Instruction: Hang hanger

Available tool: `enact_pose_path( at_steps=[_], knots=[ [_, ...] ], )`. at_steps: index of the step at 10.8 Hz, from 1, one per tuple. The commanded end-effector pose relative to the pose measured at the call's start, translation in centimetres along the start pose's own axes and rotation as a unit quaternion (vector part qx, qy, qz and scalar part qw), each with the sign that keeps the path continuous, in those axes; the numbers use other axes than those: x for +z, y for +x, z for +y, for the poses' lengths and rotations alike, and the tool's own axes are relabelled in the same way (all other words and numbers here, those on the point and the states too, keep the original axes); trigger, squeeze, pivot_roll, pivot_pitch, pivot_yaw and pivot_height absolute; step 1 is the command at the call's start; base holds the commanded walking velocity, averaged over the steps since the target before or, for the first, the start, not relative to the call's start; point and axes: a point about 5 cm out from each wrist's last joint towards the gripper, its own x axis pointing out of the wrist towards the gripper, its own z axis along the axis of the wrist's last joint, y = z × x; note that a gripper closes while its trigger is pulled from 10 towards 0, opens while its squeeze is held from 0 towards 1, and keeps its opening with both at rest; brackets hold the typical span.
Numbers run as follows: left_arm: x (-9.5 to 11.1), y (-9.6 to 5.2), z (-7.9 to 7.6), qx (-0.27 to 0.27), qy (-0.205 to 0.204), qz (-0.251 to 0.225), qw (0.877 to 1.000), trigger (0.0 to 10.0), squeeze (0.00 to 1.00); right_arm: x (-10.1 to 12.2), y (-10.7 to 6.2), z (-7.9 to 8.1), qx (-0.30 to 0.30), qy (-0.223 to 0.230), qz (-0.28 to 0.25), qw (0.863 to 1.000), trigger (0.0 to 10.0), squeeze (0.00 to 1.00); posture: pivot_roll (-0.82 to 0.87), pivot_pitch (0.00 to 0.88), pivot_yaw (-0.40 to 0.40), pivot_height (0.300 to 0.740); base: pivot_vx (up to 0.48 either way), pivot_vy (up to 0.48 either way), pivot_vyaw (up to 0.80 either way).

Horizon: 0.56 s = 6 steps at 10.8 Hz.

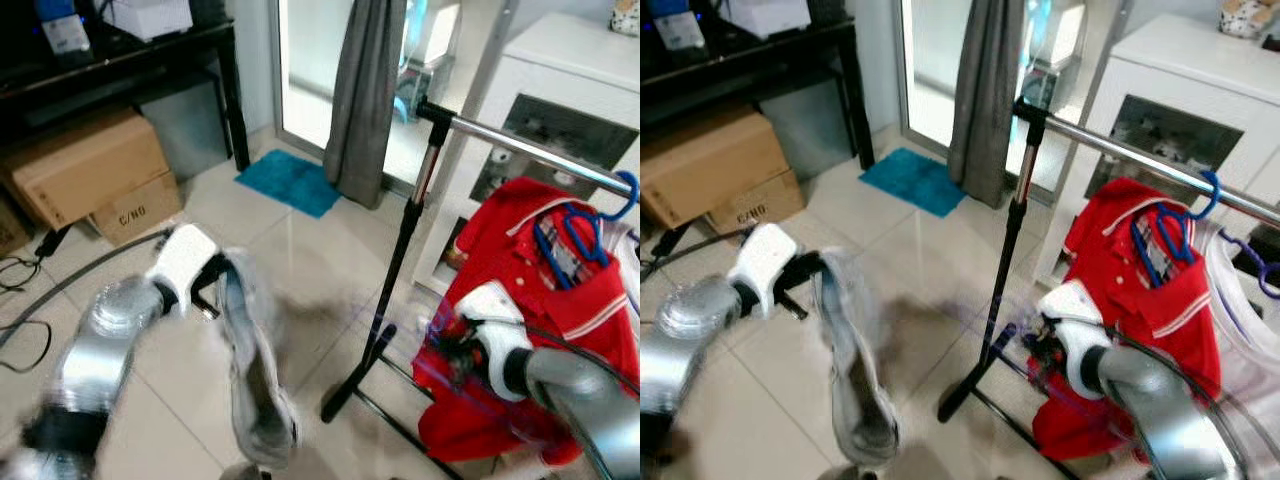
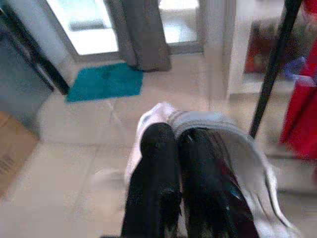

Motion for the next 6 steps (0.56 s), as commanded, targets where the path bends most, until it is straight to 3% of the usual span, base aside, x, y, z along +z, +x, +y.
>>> enact_pose_path(
  at_steps=[1, 2, 3, 5, 6],
  knots=[
    [1.5, -0.5, -0.7, 0.048, -0.096, -0.052, 0.993, 10.0, 0.0, 1.2, 0.1, 0.0, -0.071, 0.088, -0.117, 0.987, 0.0, 0.0, 0.01, 0.0, -0.009, 0.74, 0.0, 0.0, 0.0],
    [1.6, -0.3, -1.6, 0.051, -0.138, -0.063, 0.987, 10.0, 0.0, 1.2, 0.7, 0.4, -0.095, 0.138, -0.149, 0.975, 4.8, 0.0, 0.02, 0.0, -0.011, 0.74, 0.0, 0.0, 0.0],
    [1.8, -0.3, -2.8, 0.037, -0.137, -0.078, 0.987, 10.0, 0.0, 0.8, 1.5, 0.2, -0.134, 0.181, -0.15, 0.963, 10.0, 0.0, 0.03, 0.001, -0.014, 0.74, 0.0, 0.0, 0.0],
    [0.4, -0.6, -4.3, 0.03, -0.1, -0.05, 0.993, 10.0, 0.0, 0.7, 2.2, 0.7, -0.156, 0.169, -0.144, 0.963, 10.0, 0.0, 0.03, 0.0, -0.013, 0.74, 0.0, 0.0, 0.0],
    [-0.5, -0.8, -5.3, 0.015, -0.062, -0.025, 0.998, 10.0, 0.0, 0.1, 2.3, 0.7, -0.169, 0.169, -0.13, 0.962, 10.0, 0.0, 0.02, 0.0, -0.018, 0.74, 0.0, 0.0, 0.0]
  ],
)
